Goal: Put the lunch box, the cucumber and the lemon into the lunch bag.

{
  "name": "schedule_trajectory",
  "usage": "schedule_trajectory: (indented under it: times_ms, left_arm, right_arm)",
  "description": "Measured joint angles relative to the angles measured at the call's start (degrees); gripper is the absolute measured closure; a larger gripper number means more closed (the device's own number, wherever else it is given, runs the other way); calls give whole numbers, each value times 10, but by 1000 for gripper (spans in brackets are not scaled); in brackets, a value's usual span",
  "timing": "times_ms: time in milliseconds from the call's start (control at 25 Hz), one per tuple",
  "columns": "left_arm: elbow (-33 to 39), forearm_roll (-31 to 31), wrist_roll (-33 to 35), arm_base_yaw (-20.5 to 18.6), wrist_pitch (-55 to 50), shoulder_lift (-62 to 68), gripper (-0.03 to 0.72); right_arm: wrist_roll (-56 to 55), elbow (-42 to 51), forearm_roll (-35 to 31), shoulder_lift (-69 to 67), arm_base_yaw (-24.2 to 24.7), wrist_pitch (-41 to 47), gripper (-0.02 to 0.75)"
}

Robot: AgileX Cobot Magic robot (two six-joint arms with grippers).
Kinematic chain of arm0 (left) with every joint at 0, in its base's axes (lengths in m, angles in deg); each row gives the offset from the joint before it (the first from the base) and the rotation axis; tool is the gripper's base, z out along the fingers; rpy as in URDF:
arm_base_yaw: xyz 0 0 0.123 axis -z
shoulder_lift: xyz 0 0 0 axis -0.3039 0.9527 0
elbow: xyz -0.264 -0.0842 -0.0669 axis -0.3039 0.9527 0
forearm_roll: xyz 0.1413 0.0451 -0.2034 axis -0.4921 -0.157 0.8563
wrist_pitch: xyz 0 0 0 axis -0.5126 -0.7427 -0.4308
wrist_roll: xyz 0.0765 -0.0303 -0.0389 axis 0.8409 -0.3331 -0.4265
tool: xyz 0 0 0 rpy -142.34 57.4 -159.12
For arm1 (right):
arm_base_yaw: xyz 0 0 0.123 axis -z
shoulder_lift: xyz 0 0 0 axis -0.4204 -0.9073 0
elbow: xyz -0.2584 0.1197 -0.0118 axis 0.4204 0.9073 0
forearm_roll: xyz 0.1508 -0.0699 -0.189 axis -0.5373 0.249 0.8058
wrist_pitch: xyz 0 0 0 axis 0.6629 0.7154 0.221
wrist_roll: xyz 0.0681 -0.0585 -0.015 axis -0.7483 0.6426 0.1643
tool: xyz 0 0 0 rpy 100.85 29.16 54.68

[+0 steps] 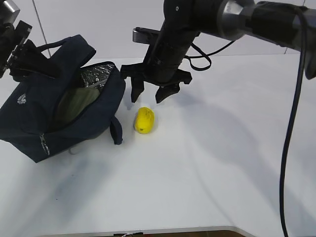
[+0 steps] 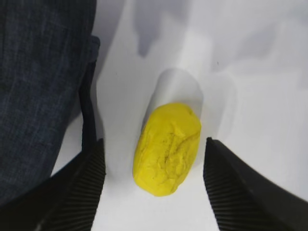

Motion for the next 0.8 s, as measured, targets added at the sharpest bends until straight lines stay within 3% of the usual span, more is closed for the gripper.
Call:
schedule_trajectory:
  times_ms: [800]
  left_arm:
    - [0,-1,0,0,0,0,704]
  right_arm:
    - [0,0,6,-43,0,-28,226]
